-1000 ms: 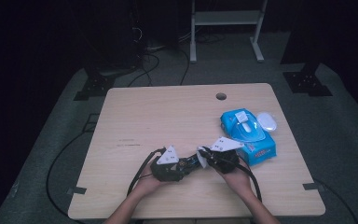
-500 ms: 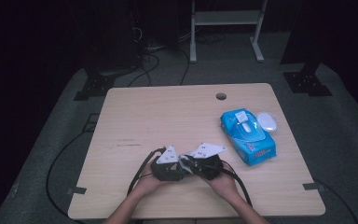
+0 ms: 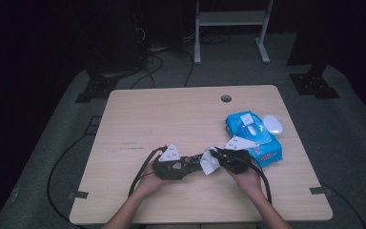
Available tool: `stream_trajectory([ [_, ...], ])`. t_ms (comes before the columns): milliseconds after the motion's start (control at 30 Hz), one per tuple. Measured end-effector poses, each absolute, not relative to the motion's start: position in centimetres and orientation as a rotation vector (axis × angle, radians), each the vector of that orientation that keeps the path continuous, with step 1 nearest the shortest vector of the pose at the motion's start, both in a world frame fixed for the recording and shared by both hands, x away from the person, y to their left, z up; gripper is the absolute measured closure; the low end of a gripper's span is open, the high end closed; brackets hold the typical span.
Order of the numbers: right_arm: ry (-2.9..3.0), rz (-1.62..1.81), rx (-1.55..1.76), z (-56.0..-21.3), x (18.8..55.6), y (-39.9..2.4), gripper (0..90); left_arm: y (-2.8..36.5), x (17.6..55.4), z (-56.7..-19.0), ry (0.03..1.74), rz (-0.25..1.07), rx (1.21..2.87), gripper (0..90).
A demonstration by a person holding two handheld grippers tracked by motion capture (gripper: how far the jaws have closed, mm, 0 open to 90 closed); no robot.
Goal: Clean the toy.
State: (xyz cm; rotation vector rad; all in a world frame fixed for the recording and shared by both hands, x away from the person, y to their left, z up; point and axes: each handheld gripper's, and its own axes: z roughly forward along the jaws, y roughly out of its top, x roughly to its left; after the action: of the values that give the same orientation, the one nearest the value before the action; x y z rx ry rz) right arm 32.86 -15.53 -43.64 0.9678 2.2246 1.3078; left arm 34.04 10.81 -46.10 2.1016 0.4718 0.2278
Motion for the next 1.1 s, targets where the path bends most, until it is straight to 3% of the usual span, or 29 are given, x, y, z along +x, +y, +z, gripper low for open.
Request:
stream_trajectory([
  [133,2.232,1.323,0.960,-43.7,32.8,-15.8,81.6,11.5,34.5,-45.7,0.509,0.118,2.039,37.3],
  [233,2.239,1.319,0.951,-43.7,32.6,-15.9,81.7,11.6,34.7,-45.9,0.537,0.094,2.033,31.7],
  [533,2.269,1.306,0.900,-43.6,31.8,-16.3,81.6,11.3,35.0,-46.4,0.578,-0.022,2.018,36.0],
  [1100,2.283,1.267,0.867,-44.1,29.3,-16.8,81.4,9.8,33.3,-46.8,0.477,0.067,2.085,30.1],
])
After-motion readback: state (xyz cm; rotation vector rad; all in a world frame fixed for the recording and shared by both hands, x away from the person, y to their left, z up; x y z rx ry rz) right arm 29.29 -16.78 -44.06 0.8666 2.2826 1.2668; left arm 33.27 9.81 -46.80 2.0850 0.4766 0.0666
